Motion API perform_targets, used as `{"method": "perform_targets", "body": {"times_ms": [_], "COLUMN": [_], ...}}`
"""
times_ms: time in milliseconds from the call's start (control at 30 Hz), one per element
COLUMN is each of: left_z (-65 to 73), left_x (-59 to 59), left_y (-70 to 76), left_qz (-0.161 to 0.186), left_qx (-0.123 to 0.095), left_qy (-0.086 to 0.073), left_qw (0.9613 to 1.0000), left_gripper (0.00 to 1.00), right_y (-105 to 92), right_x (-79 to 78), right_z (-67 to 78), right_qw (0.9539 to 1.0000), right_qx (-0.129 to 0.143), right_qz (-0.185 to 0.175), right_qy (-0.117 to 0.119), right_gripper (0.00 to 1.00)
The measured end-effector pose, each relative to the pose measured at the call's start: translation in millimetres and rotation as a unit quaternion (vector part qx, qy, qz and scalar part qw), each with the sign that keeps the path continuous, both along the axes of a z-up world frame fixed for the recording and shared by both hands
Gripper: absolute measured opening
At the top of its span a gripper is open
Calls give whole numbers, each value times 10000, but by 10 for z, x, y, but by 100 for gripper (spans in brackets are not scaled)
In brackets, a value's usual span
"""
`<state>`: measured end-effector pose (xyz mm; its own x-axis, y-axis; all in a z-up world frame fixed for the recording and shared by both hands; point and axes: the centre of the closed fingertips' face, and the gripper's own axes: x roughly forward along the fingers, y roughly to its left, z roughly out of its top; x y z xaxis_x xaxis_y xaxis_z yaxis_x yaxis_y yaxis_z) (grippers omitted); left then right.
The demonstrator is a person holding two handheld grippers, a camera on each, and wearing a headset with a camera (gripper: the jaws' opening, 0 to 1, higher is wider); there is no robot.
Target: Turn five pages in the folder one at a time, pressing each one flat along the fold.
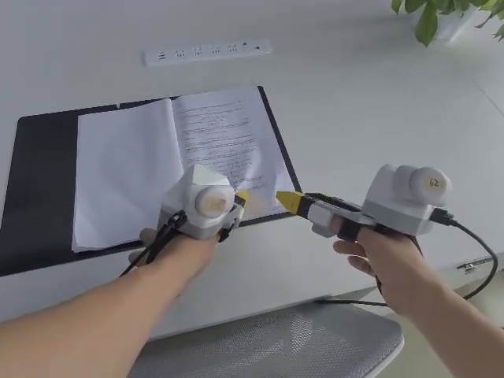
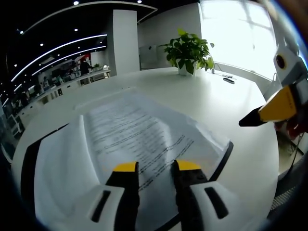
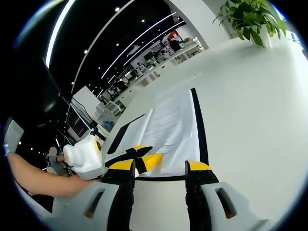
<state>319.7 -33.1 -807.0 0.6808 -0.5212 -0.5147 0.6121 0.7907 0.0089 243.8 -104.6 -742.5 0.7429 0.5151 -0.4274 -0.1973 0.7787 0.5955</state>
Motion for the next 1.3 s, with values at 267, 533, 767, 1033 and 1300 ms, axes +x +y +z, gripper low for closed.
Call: {"method": "perform_targets", "body": {"times_ms": [267,533,767,1033,1300], "left_z": [-7,-8,-5,4,15], "left_x": [-9,-10,-6,4,-60], "left_y": [-26,-31,-31,-18,8], "left_qz": [17,29,19,3,-3], "left_qx": [-51,-85,-82,-76,-95], "left_qy": [79,106,127,212,314], "left_qw": [10000,9999,9999,9997,9995], "left_gripper": [22,21,20,18,19], "right_y": [-7,-18,-33,25,45], "right_x": [149,319,326,316,305], "right_z": [-55,-229,-311,-240,-218], "right_qw": [9999,9992,9977,9974,9966], "right_qx": [-125,127,244,384,471], "right_qz": [73,-158,-275,-402,-457], "right_qy": [4,341,562,449,499], "right_gripper": [40,38,0,0,0]}}
